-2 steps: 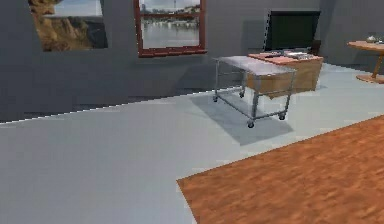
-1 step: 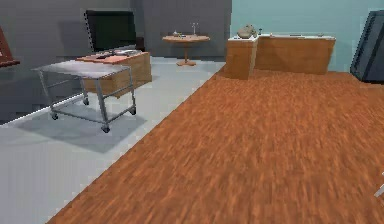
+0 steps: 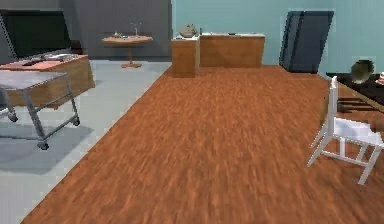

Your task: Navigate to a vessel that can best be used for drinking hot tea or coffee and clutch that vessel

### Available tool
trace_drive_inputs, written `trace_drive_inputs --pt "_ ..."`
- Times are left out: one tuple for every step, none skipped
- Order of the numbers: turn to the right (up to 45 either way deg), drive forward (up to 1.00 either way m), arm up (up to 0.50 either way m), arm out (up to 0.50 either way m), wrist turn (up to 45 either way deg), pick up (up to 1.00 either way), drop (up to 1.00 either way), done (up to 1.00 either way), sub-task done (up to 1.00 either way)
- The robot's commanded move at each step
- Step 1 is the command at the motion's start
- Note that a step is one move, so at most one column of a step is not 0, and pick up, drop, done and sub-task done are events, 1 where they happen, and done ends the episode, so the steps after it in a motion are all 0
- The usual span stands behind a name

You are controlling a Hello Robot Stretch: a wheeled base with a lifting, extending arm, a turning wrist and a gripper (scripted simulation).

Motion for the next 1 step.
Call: trace_drive_inputs --pt "0.0 0.5 0.0 0.0 0.0 0.0 0.0 0.0 0.0"
